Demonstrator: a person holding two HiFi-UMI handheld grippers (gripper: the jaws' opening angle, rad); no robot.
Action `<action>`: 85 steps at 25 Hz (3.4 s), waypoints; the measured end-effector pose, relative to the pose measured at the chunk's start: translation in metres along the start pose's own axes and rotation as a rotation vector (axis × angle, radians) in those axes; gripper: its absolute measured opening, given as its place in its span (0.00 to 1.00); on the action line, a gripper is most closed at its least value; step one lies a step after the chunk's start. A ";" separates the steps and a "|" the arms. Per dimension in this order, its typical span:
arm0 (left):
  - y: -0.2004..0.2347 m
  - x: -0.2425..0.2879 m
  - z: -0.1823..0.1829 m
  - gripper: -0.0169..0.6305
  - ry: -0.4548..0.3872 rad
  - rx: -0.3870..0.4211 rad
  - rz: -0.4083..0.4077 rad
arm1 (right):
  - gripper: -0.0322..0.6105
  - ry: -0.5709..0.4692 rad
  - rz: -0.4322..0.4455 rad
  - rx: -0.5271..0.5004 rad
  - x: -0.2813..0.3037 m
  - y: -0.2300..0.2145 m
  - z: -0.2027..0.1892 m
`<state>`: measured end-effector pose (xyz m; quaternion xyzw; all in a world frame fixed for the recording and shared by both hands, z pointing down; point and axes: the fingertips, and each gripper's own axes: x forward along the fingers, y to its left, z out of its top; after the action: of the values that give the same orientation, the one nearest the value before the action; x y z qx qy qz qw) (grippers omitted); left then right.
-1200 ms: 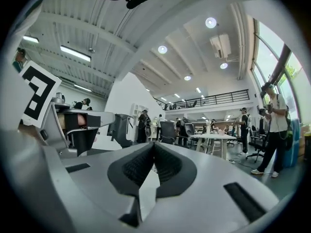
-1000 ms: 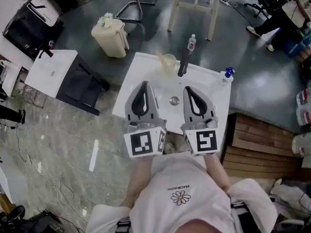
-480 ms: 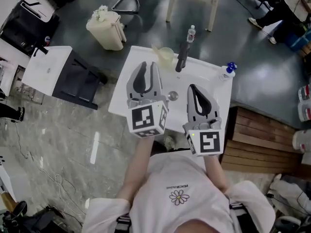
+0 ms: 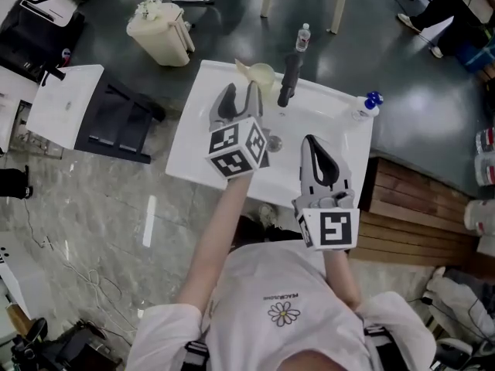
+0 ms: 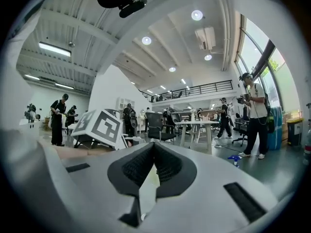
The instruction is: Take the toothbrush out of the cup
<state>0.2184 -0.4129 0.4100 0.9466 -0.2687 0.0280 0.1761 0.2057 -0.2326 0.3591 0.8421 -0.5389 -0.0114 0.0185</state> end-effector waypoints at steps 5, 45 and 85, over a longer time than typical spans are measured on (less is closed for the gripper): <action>0.009 0.033 -0.024 0.33 0.071 -0.011 0.017 | 0.07 0.041 -0.029 0.013 -0.004 -0.008 -0.015; -0.006 -0.042 0.078 0.08 -0.167 -0.059 -0.021 | 0.07 -0.071 0.047 -0.035 0.007 -0.001 0.032; 0.045 -0.309 0.127 0.06 -0.655 0.196 0.366 | 0.07 -0.187 0.414 -0.063 0.018 0.125 0.061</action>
<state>-0.0739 -0.3390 0.2601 0.8540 -0.4713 -0.2194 -0.0183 0.0976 -0.3019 0.3033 0.7078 -0.6990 -0.1025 -0.0032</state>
